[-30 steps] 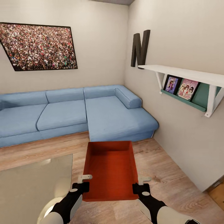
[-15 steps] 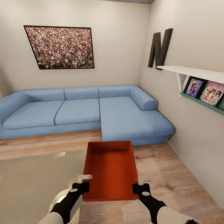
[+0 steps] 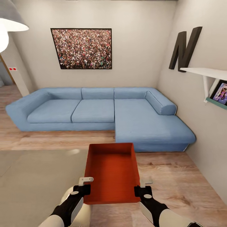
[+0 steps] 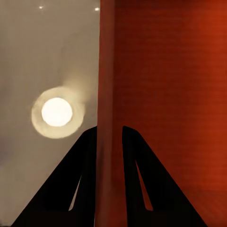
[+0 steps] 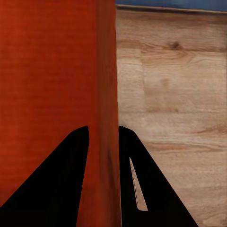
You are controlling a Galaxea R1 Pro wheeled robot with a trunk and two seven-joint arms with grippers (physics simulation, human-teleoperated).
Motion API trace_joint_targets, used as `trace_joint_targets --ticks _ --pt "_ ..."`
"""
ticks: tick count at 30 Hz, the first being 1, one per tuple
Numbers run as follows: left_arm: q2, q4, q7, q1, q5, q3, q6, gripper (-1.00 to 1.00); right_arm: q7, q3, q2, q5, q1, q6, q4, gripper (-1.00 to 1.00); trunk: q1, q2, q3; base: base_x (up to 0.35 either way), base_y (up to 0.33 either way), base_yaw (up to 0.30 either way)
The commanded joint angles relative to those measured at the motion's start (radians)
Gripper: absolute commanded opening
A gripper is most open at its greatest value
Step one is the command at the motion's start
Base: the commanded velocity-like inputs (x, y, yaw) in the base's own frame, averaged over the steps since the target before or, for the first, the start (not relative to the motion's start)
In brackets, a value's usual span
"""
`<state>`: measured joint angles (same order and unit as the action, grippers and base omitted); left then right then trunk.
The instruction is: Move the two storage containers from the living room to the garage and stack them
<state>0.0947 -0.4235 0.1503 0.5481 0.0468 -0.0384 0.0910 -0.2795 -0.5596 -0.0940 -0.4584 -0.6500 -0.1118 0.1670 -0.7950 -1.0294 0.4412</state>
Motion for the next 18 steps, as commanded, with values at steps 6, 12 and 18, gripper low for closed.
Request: trace_joint_targets --ticks 6,12,18 --pt "-0.001 -0.003 0.012 0.001 -0.012 0.011 0.007 -1.00 -0.009 -0.010 0.025 -0.008 0.000 -0.008 -0.017 -1.00 0.000 -0.001 0.001 0.000 0.000 0.300" --pt "-0.001 -0.003 0.012 0.001 -0.012 0.011 0.007 -1.00 -0.009 -0.010 0.025 -0.008 0.000 -0.008 -0.017 -1.00 0.000 -0.001 0.001 0.000 0.000 0.300" --pt "-0.001 -0.003 0.012 0.001 -0.012 0.011 0.007 -1.00 -0.009 -0.010 0.025 -0.008 0.000 -0.008 -0.017 -1.00 0.000 -0.001 0.001 0.000 0.000 0.300"
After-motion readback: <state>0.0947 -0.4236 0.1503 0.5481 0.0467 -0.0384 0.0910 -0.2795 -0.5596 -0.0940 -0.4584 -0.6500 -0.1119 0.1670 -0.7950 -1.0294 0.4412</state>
